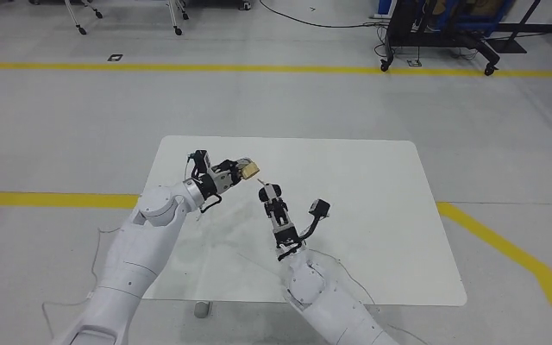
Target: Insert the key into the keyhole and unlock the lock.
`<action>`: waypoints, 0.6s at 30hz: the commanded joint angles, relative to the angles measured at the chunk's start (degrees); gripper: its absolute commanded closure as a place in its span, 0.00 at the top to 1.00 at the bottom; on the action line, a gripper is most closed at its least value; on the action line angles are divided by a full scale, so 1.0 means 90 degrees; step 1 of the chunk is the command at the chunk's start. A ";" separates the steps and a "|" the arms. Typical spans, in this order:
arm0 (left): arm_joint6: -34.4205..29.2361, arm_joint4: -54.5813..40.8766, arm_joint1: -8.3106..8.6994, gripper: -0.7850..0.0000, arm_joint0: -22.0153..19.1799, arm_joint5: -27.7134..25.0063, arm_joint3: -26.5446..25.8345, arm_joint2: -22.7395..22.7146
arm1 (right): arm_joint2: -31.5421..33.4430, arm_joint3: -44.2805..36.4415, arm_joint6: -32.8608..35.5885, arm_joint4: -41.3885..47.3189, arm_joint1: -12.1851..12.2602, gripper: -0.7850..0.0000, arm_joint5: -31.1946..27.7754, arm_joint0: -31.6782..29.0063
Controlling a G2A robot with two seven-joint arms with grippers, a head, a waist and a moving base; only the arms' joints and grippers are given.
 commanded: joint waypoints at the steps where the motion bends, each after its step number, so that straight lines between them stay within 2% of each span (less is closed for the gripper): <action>1: 0.0110 0.0045 -0.0002 0.00 0.0022 -0.0023 -0.0046 -0.0014 | 0.0141 -0.0304 0.0139 0.0440 0.0018 0.00 0.0517 -0.0127; 4: 0.0266 0.0190 0.0002 0.00 0.0044 -0.0042 -0.0114 -0.0029 | 0.0248 -0.0596 -0.0179 0.0136 0.0024 0.00 0.0746 -0.0282; 7: 0.0306 0.0244 0.0005 0.00 0.0075 0.0028 -0.0192 -0.0041 | 0.0180 -0.0700 -0.0145 0.0110 -0.0011 0.00 0.0844 -0.0350; 18: 0.0585 0.0586 0.0034 0.00 0.0233 0.0034 -0.0513 -0.0151 | -0.0075 -0.0332 -0.0215 0.0255 -0.0252 0.00 0.1065 -0.0007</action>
